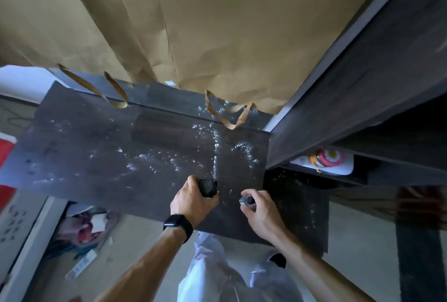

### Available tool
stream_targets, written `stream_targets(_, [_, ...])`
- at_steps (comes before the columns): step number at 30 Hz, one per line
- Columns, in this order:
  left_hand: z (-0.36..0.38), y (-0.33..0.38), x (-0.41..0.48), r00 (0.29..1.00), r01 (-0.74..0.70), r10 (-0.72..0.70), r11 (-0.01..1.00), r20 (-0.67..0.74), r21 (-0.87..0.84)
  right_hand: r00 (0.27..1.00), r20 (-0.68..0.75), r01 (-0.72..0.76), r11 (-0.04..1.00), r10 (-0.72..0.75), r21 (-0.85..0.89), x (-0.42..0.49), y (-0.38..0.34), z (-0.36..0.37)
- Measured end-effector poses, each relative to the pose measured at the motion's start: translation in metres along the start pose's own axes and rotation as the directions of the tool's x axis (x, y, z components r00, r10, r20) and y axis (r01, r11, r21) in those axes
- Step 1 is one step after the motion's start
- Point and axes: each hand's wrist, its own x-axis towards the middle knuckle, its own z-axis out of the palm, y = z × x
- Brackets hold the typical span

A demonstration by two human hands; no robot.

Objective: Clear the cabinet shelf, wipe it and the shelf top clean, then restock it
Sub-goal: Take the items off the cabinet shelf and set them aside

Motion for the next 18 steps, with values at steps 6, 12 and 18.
stream_targets(6, [0.051,0.028,-0.072,1.0,0.016,-0.016,0.997,-0.009,0.072,0.998,0.015,0.055,0.998,-0.055,-0.041,-0.052,0.068,-0.035])
stream_targets(12, [0.124,0.123,-0.132,0.996,-0.083,0.083,0.996,0.03,0.009,0.999,-0.047,0.005,0.999,-0.007,-0.047,-0.104,0.161,-0.105])
stream_targets(18, [0.17,0.246,-0.148,0.974,-0.222,0.223,0.974,0.026,-0.045,0.968,-0.177,-0.168,0.984,0.176,0.06,-0.158,0.234,-0.166])
